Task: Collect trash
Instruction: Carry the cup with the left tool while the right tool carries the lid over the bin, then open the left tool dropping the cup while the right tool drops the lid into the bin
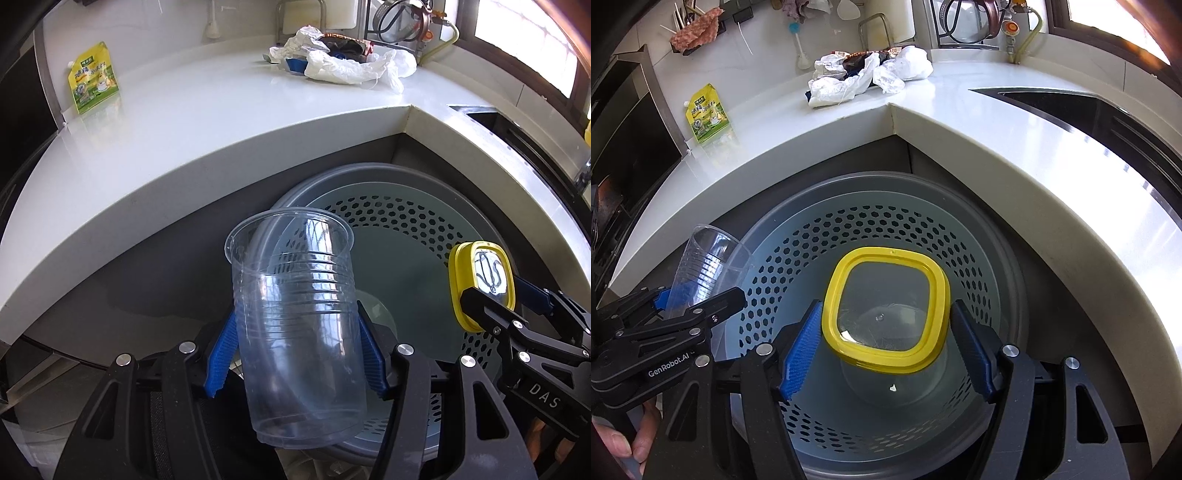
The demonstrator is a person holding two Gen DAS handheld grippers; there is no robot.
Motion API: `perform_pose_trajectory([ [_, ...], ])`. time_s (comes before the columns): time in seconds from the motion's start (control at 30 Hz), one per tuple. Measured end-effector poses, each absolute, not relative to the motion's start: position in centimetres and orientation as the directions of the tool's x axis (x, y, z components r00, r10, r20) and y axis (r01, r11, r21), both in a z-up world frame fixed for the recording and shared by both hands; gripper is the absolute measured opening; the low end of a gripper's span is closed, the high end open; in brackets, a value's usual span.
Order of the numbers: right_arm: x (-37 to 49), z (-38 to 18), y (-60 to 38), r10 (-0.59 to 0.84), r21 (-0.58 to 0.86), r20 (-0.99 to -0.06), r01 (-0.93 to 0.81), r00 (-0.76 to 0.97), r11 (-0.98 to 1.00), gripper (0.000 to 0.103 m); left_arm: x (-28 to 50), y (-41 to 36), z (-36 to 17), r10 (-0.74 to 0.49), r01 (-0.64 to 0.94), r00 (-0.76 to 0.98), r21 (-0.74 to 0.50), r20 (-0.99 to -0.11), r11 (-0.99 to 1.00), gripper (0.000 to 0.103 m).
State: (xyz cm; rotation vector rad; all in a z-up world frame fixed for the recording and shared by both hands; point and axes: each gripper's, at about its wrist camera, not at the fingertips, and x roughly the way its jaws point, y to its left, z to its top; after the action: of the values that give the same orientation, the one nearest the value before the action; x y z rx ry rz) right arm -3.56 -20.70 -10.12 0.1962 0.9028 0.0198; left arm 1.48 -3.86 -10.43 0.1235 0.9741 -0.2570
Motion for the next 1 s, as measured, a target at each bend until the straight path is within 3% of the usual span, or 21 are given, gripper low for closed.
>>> perform_pose_trajectory([
  [0.13,-3.7,-10.0,-20.7,0.095,0.177,-0.775,0.071,0.624,0.982,0.067,1.5,-3.8,-10.3,-0.160,0.269,0.532,-0.013,-0.831,0.963,0.059],
  [0.3,-3.8,-9.8,-20.8,0.088,0.174,-0.774,0.076,0.627,0.982,0.068,1.3,-3.6,-9.9,-0.162,0.264,0.543,-0.015,-0.824,0.964,0.067],
  [0.5,-4.1,-9.2,-20.9,0.081,0.179,-0.759,0.087,0.646,0.980,0.075,1.1,-3.4,-9.5,-0.163,0.256,0.549,-0.021,-0.820,0.966,0.072],
  [1.0,-5.4,-7.3,-20.7,0.070,0.178,-0.733,0.093,0.676,0.980,0.075,0.2,-2.1,-7.8,-0.180,0.232,0.573,-0.052,-0.799,0.971,0.074],
])
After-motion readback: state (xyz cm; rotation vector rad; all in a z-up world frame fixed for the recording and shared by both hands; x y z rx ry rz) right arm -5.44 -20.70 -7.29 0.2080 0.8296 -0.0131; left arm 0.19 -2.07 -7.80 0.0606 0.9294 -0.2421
